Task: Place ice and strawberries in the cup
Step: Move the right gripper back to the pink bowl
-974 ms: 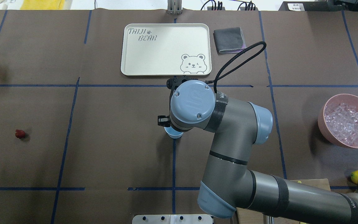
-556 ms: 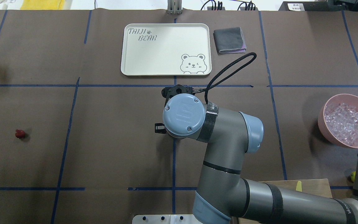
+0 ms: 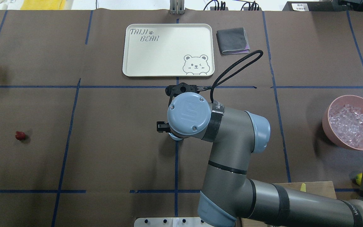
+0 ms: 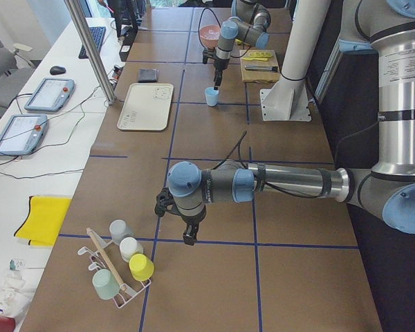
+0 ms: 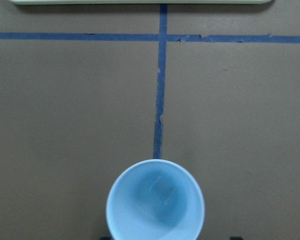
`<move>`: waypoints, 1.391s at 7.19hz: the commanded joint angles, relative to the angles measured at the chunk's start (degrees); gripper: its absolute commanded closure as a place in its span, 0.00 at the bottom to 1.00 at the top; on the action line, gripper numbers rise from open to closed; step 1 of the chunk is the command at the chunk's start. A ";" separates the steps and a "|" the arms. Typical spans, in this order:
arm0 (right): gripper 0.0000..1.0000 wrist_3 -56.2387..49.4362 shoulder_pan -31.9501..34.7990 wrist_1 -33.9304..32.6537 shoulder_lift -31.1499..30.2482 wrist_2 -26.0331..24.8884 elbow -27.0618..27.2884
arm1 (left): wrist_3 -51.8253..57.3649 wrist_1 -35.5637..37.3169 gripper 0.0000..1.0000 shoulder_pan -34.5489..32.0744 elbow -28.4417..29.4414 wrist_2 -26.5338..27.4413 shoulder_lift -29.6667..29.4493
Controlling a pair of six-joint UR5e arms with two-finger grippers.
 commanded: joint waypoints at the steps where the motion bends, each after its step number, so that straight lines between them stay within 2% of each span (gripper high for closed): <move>1: 0.02 -8.08 6.54 -0.98 -7.18 4.90 7.80 | -0.02 0.00 0.00 0.00 0.00 0.00 0.00; 2: 0.02 -13.97 11.19 -0.54 -12.89 10.24 11.68 | -0.02 0.09 0.00 0.00 0.00 0.00 0.00; 4: 0.01 -25.92 19.37 -0.02 -23.61 14.16 17.49 | 0.07 0.09 0.00 0.09 0.00 0.00 0.09; 5: 0.01 -30.42 24.98 0.94 -28.28 19.04 17.43 | -0.02 0.09 0.00 0.09 0.00 0.00 0.09; 6: 0.01 -34.38 31.04 6.00 -33.98 24.57 17.00 | 0.07 0.09 0.00 0.09 0.00 0.00 0.09; 7: 0.01 -42.69 36.32 12.05 -40.74 28.89 15.25 | 0.07 0.09 0.00 0.09 -0.09 0.00 0.09; 8: 0.01 -45.90 39.16 15.07 -44.89 29.19 13.67 | 0.07 0.09 0.00 0.09 -0.09 -0.09 0.09; 10: 0.01 -47.34 40.15 21.92 -50.71 29.11 11.56 | 0.07 0.09 0.00 0.18 -0.18 -0.09 0.09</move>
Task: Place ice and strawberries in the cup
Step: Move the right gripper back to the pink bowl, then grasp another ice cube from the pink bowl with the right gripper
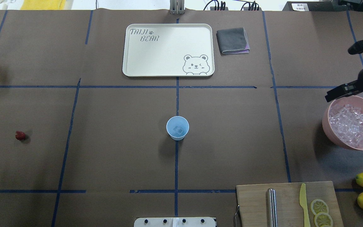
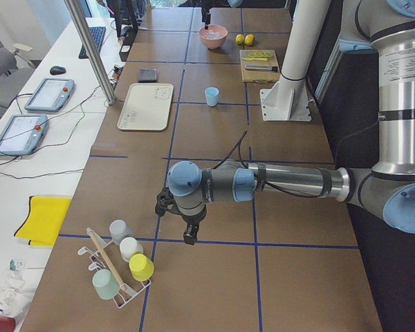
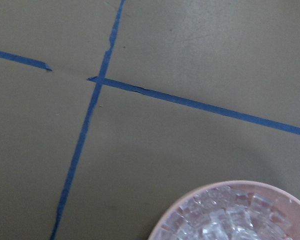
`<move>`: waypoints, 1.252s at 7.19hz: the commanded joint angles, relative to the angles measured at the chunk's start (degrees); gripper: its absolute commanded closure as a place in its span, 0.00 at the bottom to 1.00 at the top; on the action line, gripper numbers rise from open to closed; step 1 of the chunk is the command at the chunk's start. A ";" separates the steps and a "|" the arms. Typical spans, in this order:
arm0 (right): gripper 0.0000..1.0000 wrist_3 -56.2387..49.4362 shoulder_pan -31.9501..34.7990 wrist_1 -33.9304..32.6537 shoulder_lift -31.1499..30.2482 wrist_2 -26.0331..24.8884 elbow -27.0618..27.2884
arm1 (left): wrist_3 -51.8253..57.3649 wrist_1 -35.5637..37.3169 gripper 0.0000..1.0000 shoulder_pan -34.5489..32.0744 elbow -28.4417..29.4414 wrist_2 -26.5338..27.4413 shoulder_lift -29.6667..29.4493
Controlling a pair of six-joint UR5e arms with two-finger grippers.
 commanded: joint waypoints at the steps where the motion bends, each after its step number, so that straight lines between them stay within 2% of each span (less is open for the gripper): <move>1: 0.02 -0.91 1.02 10.04 -5.60 -0.13 -5.26 | 0.00 0.00 0.00 0.03 -0.04 -0.01 0.00; 3: 0.03 6.95 0.85 20.95 -6.32 -0.13 -11.43 | 0.00 0.00 0.00 0.03 -0.21 -0.01 0.00; 5: 0.11 7.62 0.76 22.31 -7.81 -0.39 -12.41 | 0.00 0.00 0.00 0.03 -0.21 -0.01 0.00; 9: 0.19 7.62 -0.29 22.23 -7.82 -1.63 -13.03 | 0.00 0.00 0.00 0.03 -0.30 -0.01 0.00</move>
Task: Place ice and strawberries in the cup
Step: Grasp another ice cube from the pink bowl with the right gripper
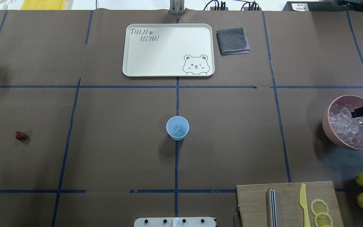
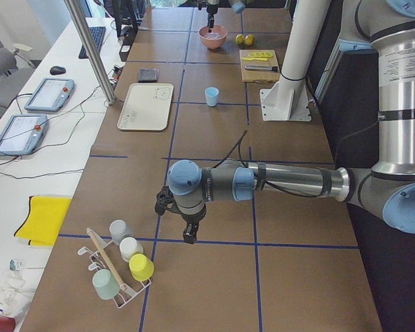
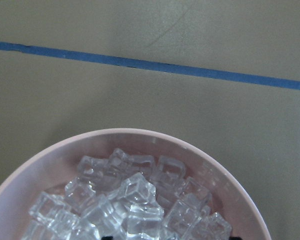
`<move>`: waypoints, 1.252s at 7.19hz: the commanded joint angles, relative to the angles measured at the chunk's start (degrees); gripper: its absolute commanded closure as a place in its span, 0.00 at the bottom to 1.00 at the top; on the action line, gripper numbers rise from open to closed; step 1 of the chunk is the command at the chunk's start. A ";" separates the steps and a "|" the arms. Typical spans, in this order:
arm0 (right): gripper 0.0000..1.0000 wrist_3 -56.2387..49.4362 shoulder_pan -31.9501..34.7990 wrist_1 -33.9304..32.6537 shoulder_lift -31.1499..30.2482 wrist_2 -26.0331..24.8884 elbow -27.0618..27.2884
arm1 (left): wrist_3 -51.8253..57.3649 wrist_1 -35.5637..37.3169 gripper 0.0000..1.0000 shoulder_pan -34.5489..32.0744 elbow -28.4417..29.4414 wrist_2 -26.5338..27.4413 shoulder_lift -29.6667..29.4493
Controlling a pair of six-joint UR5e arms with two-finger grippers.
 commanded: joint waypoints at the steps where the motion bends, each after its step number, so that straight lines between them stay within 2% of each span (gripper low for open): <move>1: 0.21 -0.07 -0.74 -0.01 -0.11 -0.06 -0.05 | 0.00 0.00 0.00 0.00 -0.12 0.00 0.02; 4: 0.25 -0.16 -1.54 -0.10 -1.16 -0.24 -0.05 | 0.00 0.00 0.00 0.00 -0.03 0.00 0.02; 5: 0.34 -0.16 -1.54 -0.10 -1.42 -0.67 -0.14 | 0.00 0.00 0.00 0.00 -0.03 0.00 0.02; 6: 0.66 -0.25 -1.54 -0.19 -1.43 -0.76 -0.14 | 0.00 0.00 0.00 0.00 -0.03 0.00 0.02; 7: 0.88 -0.25 -1.54 -0.10 -1.34 -0.76 -0.05 | 0.00 0.00 0.00 0.00 -0.03 0.00 0.02; 8: 0.97 -0.34 -1.54 -0.10 -1.08 -0.68 0.03 | 0.00 0.00 0.00 0.00 -0.12 0.00 0.02; 9: 0.99 -0.43 -1.54 -0.10 -0.99 -0.67 0.30 | 0.00 0.00 0.00 0.00 -0.20 0.00 0.02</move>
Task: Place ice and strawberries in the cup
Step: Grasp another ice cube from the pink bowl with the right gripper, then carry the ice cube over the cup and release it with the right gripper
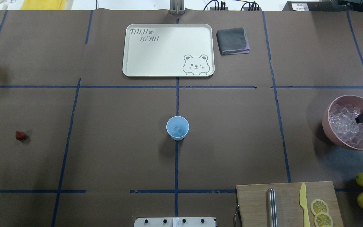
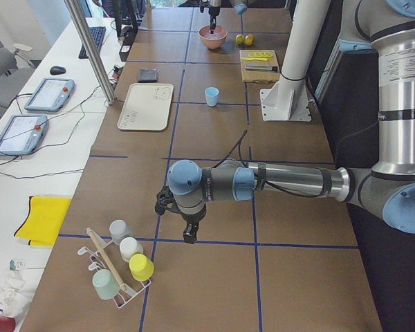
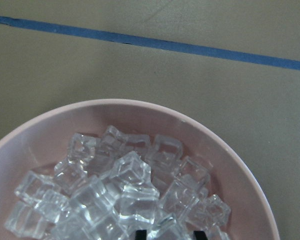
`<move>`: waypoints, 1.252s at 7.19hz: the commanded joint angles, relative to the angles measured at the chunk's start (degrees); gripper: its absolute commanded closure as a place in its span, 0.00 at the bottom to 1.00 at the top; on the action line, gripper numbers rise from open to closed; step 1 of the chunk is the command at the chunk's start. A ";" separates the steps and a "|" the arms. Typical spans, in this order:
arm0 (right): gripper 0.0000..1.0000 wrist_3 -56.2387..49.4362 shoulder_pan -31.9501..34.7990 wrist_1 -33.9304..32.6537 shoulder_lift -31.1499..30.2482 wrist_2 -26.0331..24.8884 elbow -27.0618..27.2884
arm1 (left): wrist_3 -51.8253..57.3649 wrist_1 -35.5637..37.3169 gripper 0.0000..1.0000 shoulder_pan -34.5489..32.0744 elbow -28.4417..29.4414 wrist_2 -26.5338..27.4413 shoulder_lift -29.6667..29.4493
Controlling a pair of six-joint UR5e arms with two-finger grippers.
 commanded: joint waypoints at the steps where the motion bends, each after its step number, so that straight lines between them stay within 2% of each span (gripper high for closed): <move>1: 1.00 -0.18 0.17 0.01 0.15 0.28 1.02 | 0.00 0.00 0.00 0.00 -0.18 0.00 0.00; 2: 1.00 -0.18 0.96 -0.95 0.07 0.98 3.29 | 0.00 0.00 0.00 0.00 -0.27 0.00 0.00; 3: 1.00 -0.10 2.09 -6.87 0.85 1.16 7.58 | 0.00 0.00 0.00 0.00 -0.27 0.00 0.00; 4: 1.00 0.51 2.02 -13.37 5.55 1.17 10.49 | 0.00 0.00 0.00 0.00 -0.27 0.00 0.00; 5: 0.99 1.56 0.28 -17.09 9.26 1.17 12.00 | 0.00 0.00 0.00 0.00 -0.18 0.00 0.00; 6: 0.99 4.53 -3.31 -19.57 14.78 0.99 11.93 | 0.00 0.00 0.00 0.00 -0.27 -0.09 0.00; 8: 0.98 18.29 -13.22 -28.07 29.43 -1.37 11.93 | 0.00 0.00 0.00 0.00 -0.27 0.00 0.00; 9: 0.98 26.19 -21.02 -34.64 37.60 -8.00 11.40 | 0.00 0.00 0.00 0.00 -0.27 0.00 0.00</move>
